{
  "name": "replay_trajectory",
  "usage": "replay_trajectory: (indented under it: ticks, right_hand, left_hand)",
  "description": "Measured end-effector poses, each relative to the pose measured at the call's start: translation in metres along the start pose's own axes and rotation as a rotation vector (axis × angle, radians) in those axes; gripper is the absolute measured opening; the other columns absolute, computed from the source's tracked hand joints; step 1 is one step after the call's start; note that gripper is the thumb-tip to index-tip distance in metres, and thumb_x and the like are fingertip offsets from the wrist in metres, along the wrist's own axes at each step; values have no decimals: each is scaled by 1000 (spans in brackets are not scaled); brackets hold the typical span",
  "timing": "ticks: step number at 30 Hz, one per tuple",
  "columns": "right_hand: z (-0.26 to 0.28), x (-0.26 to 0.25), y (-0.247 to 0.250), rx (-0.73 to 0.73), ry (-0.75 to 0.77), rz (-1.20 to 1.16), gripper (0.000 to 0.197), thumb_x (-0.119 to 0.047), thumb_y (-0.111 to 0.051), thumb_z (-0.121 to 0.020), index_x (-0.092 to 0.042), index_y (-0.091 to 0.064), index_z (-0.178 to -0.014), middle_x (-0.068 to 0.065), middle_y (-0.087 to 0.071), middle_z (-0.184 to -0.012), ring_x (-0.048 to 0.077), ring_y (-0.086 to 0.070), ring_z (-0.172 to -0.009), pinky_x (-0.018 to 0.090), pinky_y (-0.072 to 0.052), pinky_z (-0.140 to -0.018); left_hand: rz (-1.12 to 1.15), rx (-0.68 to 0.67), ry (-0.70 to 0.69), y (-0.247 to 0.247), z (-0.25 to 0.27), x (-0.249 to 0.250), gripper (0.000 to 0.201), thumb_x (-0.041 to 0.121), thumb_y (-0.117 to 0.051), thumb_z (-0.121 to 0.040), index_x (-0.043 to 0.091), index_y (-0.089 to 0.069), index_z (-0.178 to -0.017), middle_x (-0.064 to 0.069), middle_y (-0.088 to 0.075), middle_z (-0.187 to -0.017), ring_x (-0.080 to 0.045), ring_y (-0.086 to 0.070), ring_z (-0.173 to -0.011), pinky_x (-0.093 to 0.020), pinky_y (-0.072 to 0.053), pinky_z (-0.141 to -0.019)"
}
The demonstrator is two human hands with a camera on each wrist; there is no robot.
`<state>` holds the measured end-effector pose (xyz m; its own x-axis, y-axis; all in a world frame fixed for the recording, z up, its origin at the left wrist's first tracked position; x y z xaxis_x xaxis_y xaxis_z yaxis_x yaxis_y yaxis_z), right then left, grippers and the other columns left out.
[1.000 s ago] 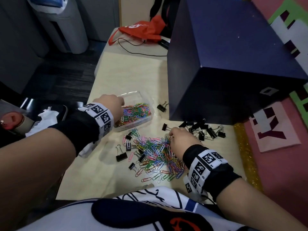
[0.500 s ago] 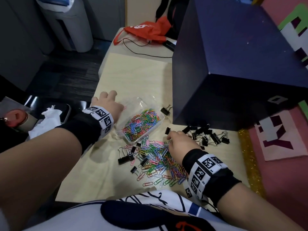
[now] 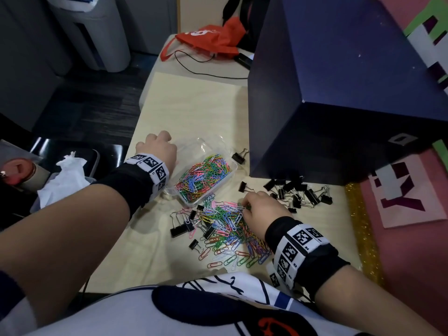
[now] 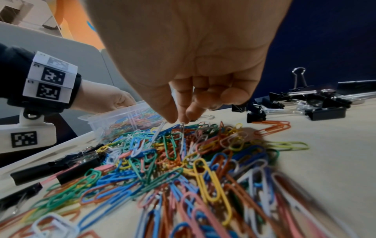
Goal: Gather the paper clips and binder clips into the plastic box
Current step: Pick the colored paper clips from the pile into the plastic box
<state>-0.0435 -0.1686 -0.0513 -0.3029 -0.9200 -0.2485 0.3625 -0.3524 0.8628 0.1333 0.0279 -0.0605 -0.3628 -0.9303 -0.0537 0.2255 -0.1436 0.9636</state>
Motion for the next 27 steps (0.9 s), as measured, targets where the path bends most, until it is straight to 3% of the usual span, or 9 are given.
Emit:
replay_trajectory:
  ticks: [5, 8, 13, 15, 18, 22, 24, 27]
  right_hand:
    - [2, 8, 7, 13, -83, -25, 25, -28, -46, -94, -23, -54, -117, 3, -51, -121, 21, -57, -104, 31, -47, -87]
    - [0, 17, 12, -31, -161, -32, 27, -24, -45, -94, -20, -53, -120, 5, -49, -124, 22, -56, -106, 30, -46, -87]
    - [4, 26, 15, -161, -232, 68, 28, -19, -52, -92, -15, -51, -120, 9, -52, -121, 25, -55, -106, 28, -44, -79]
    - [8, 27, 16, -219, -247, 107, 32, -15, -53, -90, -13, -49, -122, 9, -55, -120, 25, -56, -106, 28, -44, -77]
    - [15, 30, 17, -280, -254, 174, 37, -12, -51, -91, -4, -45, -127, 11, -57, -120, 24, -56, -99, 27, -44, -74]
    - [22, 33, 10, -282, -311, 130, 49, -10, -51, -90, 0, -32, -135, 13, -55, -114, 25, -58, -97, 28, -48, -69]
    - [23, 31, 4, -252, -306, 73, 50, -11, -56, -89, -1, -34, -132, 12, -56, -110, 25, -58, -93, 29, -45, -65]
    - [20, 23, -3, -234, -260, 11, 51, -12, -59, -87, -6, -36, -132, 11, -57, -112, 25, -58, -97, 29, -45, -69]
  left_hand:
    - [36, 147, -47, 14, 8, 7, 19, 28, -61, -87, 15, -69, -97, -5, -35, -141, -30, -36, -122, -49, -41, -92]
    - [167, 246, -172, 37, 23, 32, 17, 32, -60, -87, 20, -68, -94, -3, -39, -140, -29, -35, -126, -49, -39, -96]
    - [145, 72, -555, 43, 59, 93, 18, 42, -57, -87, 32, -68, -97, 11, -53, -123, -19, -38, -122, -39, -35, -95]
    - [89, 2, -611, 34, 67, 105, 20, 43, -54, -89, 34, -67, -101, 14, -54, -122, -17, -38, -122, -38, -34, -96]
    - [52, -27, -592, 26, 72, 106, 23, 42, -53, -90, 35, -62, -110, 9, -52, -124, -19, -40, -120, -38, -35, -97]
    - [-8, -65, -479, 16, 70, 93, 42, 38, -63, -83, 28, -47, -120, 1, -46, -124, -24, -44, -117, -40, -39, -92]
    - [-33, -60, -467, 12, 69, 88, 32, 29, -57, -89, 27, -46, -119, 0, -48, -121, -25, -46, -115, -40, -41, -88]
    - [-66, -22, -451, 13, 66, 81, 22, 29, -48, -95, 26, -47, -117, -1, -50, -117, -25, -47, -111, -41, -41, -87]
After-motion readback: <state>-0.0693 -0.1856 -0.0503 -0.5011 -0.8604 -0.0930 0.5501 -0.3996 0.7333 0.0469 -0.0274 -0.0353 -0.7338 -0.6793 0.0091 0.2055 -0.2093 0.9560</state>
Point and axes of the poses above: each hand's wrist, its own z-axis away from the middle knuckle, its own y-axis out of the back of the hand, x = y × z, the point moved 3 cm from there along -z, towards the middle knuckle
